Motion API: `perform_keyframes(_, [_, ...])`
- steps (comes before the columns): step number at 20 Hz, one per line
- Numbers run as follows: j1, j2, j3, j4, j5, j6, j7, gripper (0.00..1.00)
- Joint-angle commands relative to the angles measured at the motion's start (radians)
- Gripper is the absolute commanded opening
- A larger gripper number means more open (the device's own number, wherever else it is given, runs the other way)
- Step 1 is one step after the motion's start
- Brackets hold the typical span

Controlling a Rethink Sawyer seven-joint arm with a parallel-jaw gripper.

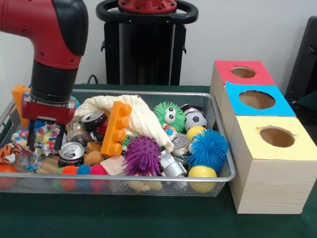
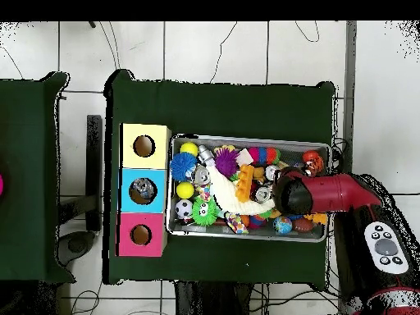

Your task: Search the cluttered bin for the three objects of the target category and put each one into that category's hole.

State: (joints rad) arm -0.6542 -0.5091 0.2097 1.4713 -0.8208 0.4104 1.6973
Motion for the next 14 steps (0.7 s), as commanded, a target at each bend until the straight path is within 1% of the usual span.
perform_keyframes(1, [0.034, 0.056, -0.079, -0.103, -0.094, 0.119, -0.065, 1.00])
perform_keyframes(3, [0.051, 0.071, -0.107, -0.119, -0.100, 0.134, -0.043, 1.00])
perform_keyframes(6, [0.041, 0.104, -0.102, -0.122, -0.066, 0.142, -0.037, 1.00])
perform_keyframes(9, [0.052, 0.137, -0.110, -0.151, -0.051, 0.171, -0.038, 1.00])
perform_keyframes(12, [0.056, 0.165, -0.116, -0.175, -0.052, 0.160, -0.029, 1.00])
perform_keyframes(14, [0.057, 0.172, -0.121, -0.169, -0.050, 0.151, -0.025, 1.00])
